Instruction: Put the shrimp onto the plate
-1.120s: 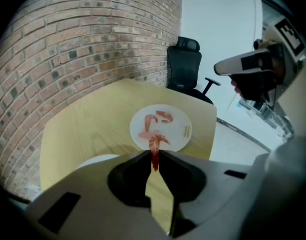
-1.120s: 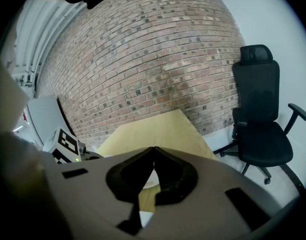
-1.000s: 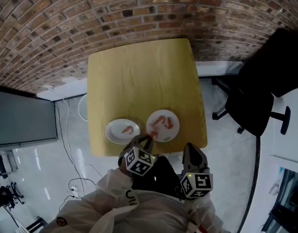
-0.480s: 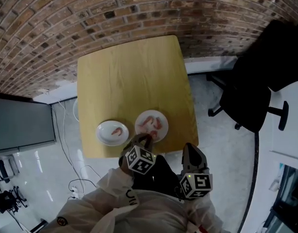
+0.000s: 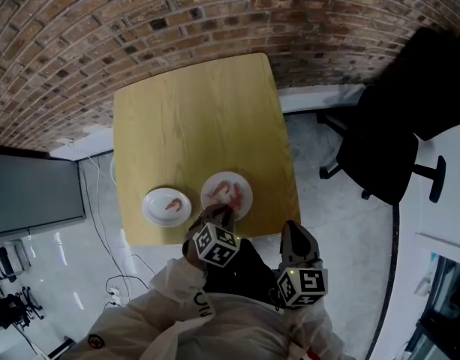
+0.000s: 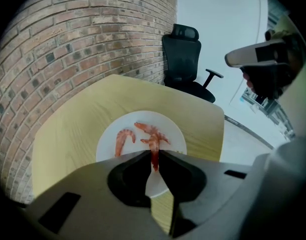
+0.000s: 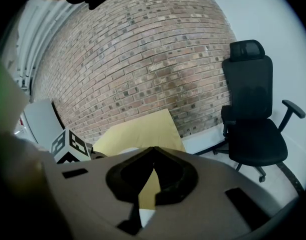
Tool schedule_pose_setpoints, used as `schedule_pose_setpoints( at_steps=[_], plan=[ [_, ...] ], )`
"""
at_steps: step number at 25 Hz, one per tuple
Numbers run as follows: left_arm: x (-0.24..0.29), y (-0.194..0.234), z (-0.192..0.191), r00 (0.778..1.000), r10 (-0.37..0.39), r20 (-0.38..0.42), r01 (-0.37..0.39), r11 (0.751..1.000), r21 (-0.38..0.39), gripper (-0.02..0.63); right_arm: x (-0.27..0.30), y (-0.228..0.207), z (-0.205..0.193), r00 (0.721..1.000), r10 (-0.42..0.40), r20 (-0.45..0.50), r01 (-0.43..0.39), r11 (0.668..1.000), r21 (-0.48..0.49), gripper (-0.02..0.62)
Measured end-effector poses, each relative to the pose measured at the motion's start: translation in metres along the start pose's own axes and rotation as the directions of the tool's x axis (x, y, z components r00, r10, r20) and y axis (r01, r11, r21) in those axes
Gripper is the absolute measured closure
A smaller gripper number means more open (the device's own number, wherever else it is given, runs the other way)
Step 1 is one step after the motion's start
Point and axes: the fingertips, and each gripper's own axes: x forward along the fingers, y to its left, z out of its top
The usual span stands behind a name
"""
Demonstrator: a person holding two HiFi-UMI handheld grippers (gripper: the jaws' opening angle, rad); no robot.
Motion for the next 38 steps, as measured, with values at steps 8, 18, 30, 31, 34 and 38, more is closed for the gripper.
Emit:
schedule_pose_setpoints(
  at_steps=[8, 18, 30, 31, 34, 38],
  plan=[
    [0.0, -0.011, 0.001, 0.999, -0.041, -0.018, 0.04, 0.999, -0.026, 0.554, 0.001, -0.006, 0.002, 1.0, 0.007, -0.009, -0.007, 1.0, -0.006, 0.572],
    [0.003, -0.008, 0.005, 0.999, -0.042, -0.017, 0.041, 0.998, -0.053, 0.552, 0.002, -0.013, 0.002, 1.0, 0.005, -0.006, -0.005, 1.0, 0.008, 0.572],
    [0.003, -0.009, 0.005, 0.998, -0.058, -0.005, 0.058, 0.997, -0.053, 0.552, 0.005, -0.008, 0.002, 1.0, 0.01, -0.009, -0.01, 1.0, 0.005, 0.572],
    [0.002, -0.009, 0.005, 0.998, -0.059, -0.003, 0.059, 0.997, -0.052, 0.551, 0.005, -0.007, 0.003, 1.0, 0.01, -0.009, -0.009, 1.0, 0.006, 0.572],
    [-0.003, -0.006, 0.004, 0.999, -0.051, 0.006, 0.052, 0.997, -0.055, 0.552, 0.007, -0.004, 0.001, 1.0, 0.014, -0.007, -0.014, 1.0, 0.004, 0.572],
    [-0.012, 0.004, -0.001, 0.999, -0.03, 0.017, 0.031, 0.996, -0.079, 0.552, 0.014, 0.009, 0.004, 0.999, 0.041, -0.008, -0.041, 0.999, -0.011, 0.572]
  ],
)
